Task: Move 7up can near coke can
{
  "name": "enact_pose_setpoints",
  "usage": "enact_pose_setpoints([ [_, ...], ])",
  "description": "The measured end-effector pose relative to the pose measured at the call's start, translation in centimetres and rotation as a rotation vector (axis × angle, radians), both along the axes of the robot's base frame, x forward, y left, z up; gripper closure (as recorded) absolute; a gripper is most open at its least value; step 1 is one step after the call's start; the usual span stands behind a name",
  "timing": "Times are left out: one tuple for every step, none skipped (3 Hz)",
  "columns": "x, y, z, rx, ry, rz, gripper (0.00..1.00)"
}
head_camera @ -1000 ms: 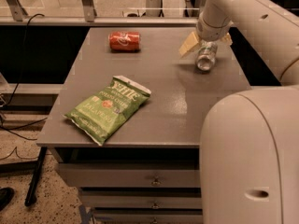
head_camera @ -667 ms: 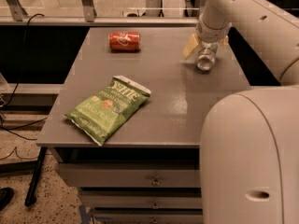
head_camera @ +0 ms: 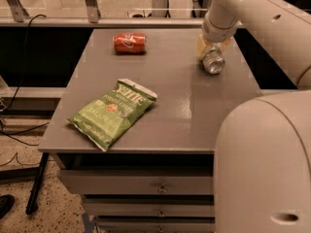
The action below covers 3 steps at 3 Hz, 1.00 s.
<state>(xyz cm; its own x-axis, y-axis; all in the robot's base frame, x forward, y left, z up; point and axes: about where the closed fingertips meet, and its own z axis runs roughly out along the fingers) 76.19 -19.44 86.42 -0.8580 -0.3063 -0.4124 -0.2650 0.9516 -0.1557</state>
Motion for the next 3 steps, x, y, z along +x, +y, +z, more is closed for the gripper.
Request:
enact_pose_setpoints([
  [0.7,2.7,1.2,0.015,-0.051,0.133,0.98],
  [1.9,6.3,2.6,-0.011,-0.111,0.337,1.0],
  [2.7,10.5,3.1,-0.037,-0.151,0.537,1.0],
])
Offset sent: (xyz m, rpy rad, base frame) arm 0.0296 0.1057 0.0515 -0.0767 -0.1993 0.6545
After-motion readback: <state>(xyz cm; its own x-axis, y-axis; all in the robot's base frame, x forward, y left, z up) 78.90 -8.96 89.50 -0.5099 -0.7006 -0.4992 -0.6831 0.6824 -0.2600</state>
